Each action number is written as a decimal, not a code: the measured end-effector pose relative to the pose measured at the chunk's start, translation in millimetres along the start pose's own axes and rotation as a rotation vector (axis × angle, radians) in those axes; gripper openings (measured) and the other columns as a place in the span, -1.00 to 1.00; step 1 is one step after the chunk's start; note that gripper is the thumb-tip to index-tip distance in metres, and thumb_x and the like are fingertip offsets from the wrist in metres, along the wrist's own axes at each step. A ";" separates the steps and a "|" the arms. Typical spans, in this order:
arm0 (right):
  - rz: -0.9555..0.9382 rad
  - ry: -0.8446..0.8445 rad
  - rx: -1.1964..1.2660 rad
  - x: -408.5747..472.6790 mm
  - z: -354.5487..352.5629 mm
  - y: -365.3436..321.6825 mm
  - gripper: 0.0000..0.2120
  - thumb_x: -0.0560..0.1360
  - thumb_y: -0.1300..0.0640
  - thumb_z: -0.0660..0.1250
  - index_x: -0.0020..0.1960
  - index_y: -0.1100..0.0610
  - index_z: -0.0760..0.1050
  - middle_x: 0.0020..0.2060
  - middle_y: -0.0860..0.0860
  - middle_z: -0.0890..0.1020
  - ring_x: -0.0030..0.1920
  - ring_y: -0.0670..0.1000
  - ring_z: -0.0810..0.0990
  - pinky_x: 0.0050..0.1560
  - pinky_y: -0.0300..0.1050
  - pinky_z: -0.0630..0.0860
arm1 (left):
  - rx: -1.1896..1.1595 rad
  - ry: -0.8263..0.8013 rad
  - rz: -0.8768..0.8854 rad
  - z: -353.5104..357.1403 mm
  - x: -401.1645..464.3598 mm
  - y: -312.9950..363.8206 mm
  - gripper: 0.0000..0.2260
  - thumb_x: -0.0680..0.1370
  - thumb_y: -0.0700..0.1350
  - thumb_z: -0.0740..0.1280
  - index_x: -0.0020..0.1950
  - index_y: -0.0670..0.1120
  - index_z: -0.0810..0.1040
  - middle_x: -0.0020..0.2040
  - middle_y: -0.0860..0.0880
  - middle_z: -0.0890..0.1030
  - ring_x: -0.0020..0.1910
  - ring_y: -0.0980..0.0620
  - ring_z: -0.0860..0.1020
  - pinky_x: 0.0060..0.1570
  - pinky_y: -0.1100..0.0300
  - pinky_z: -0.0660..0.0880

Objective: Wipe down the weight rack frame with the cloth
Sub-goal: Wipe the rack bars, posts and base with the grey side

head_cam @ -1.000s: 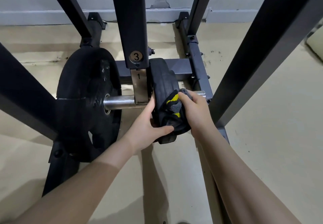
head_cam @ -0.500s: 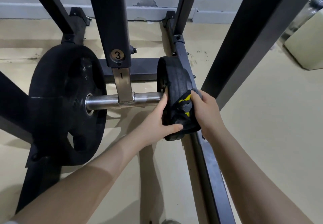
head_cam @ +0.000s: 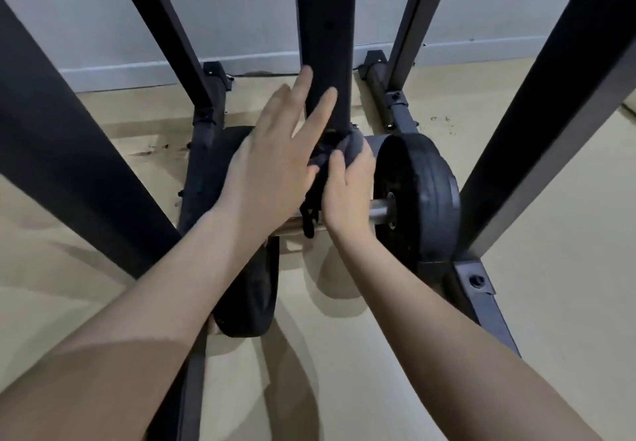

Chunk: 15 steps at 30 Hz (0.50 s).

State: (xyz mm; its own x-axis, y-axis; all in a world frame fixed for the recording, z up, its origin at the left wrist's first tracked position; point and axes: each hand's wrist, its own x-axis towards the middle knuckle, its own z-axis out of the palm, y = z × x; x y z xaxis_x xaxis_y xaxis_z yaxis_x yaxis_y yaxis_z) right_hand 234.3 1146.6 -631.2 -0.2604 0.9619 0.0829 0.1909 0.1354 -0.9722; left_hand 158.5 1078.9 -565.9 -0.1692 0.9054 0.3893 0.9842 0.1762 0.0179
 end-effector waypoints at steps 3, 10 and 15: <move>0.039 -0.141 -0.230 -23.1 12.2 48.6 -0.37 0.52 0.08 0.21 0.50 0.21 0.06 0.39 0.16 0.31 0.40 0.16 0.23 0.43 0.10 0.14 | 0.304 -0.072 0.085 10.5 14.2 -19.7 -0.13 0.46 0.06 0.40 0.54 -0.09 -0.13 0.55 -0.22 -0.11 0.52 -0.22 0.01 0.42 -0.04 0.17; -0.120 -0.056 -0.183 6.8 9.8 19.4 -0.46 0.59 0.29 0.15 0.51 0.24 0.04 0.40 0.19 0.27 0.40 0.09 0.26 0.34 -0.25 0.16 | 0.275 0.094 0.113 34.3 15.2 -24.1 -0.19 0.40 -0.16 0.47 0.52 -0.15 0.07 0.51 -0.29 0.09 0.48 -0.22 0.18 0.39 -0.01 0.23; -0.332 -0.220 -0.829 -21.7 -25.7 92.3 -0.32 0.38 0.51 0.13 0.48 0.29 0.14 0.35 0.28 0.37 0.33 0.24 0.37 0.36 0.12 0.31 | 0.209 0.073 0.107 32.9 11.1 -17.2 -0.20 0.41 -0.08 0.46 0.52 -0.17 0.11 0.51 -0.30 0.06 0.49 -0.24 0.13 0.40 -0.06 0.17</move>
State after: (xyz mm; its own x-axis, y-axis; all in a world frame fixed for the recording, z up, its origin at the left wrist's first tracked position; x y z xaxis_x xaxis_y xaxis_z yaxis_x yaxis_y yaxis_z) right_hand 281.8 1144.3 -717.1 -0.5808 0.7881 0.2038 0.6697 0.6049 -0.4308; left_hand 137.9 1098.6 -592.2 -0.0530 0.8941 0.4448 0.9628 0.1640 -0.2149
